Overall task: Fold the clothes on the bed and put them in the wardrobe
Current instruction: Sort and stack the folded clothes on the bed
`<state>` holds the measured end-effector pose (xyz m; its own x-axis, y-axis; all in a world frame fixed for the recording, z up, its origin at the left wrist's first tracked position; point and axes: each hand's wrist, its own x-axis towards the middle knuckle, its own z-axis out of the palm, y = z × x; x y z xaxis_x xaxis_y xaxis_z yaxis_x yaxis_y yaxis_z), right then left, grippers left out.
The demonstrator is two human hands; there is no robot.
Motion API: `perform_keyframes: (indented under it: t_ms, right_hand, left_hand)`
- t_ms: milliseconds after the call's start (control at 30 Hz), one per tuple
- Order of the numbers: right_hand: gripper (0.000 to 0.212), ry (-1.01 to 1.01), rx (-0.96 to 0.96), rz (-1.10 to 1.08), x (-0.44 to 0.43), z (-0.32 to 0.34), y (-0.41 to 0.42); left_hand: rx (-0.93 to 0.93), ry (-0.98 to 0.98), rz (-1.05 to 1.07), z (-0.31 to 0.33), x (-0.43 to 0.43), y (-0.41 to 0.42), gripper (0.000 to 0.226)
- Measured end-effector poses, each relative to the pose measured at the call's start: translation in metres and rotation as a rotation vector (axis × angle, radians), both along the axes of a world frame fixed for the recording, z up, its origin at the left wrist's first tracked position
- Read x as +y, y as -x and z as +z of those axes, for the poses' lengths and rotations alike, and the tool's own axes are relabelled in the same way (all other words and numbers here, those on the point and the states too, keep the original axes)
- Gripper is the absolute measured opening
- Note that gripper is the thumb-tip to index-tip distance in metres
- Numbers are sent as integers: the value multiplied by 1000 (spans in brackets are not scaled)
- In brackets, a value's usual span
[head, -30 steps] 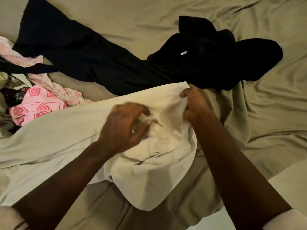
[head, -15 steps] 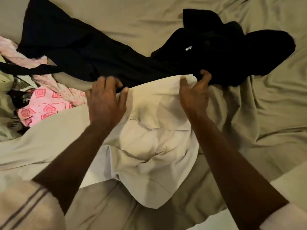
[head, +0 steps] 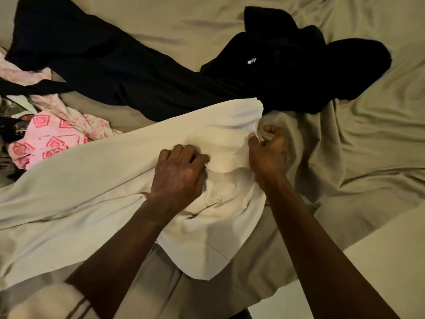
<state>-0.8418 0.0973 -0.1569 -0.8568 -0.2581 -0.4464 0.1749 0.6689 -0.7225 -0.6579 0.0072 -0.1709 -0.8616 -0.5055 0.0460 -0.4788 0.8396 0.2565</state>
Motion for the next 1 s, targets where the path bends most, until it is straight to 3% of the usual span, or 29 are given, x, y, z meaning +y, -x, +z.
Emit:
perform_keyframes:
  t_ms: [133, 300, 433, 533, 633, 700, 800, 933, 1000]
  right_hand:
    - [38, -24, -76, -33, 14, 9, -6]
    - [76, -126, -250, 135, 27, 11, -9]
    - [67, -63, -294, 27, 26, 12, -9]
    - [62, 28, -426, -88, 25, 19, -4]
    - [56, 64, -215, -21, 24, 26, -5]
    - [39, 196, -246, -77, 17, 27, -3]
    - [26, 343, -395, -208, 4, 24, -1]
    - [24, 189, -13, -43, 1, 9, -8]
    - [28, 99, 91, 37, 2, 2, -13]
  left_hand:
    - [53, -121, 64, 17, 10, -8, 22]
    - [-264, -158, -29, -2, 15, -13, 60]
    - [-67, -116, -29, -11, 15, -10, 31]
    - [85, -284, 68, 3, 9, -7, 19]
    - [218, -567, 282, 22, -4, -3, 24]
    - [263, -699, 417, 23, -17, 4, 32]
    - [228, -650, 557, 11, -34, 15, 43]
    - [271, -664, 645, 0, -41, 15, 41]
    - [306, -658, 644, -1, -38, 12, 37]
